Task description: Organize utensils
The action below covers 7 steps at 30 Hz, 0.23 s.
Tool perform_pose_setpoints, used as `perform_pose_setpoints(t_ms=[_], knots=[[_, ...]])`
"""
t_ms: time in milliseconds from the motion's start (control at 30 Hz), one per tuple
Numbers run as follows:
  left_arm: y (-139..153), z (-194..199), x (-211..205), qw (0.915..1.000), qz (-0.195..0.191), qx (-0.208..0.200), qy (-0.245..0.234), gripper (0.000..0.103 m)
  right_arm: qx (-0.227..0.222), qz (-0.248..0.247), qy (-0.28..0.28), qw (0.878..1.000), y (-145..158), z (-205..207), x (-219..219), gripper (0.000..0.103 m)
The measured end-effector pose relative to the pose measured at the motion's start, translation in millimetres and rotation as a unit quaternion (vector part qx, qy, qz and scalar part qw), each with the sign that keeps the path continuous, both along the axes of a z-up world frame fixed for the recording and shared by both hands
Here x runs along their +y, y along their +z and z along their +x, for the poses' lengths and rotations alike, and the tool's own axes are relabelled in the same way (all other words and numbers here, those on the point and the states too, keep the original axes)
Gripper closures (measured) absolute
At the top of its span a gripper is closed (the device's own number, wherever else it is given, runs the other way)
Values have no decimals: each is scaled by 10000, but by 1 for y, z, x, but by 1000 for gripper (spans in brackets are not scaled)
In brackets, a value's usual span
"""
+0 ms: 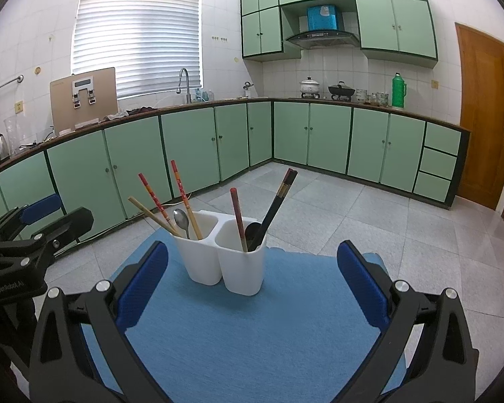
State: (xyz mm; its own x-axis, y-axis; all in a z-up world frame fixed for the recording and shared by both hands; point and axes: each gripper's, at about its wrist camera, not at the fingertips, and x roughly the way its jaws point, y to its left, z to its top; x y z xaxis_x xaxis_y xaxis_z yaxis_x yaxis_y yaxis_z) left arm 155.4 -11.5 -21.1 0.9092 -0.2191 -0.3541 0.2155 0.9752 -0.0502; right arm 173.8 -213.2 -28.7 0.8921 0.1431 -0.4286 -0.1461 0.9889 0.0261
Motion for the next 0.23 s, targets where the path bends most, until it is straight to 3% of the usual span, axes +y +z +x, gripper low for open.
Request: perform_pose_setpoints(t_ms=[233], knots=[[0,1,2,10000,-12,39,31,6,3,12,-17,10000,-3,-1,-1,5]])
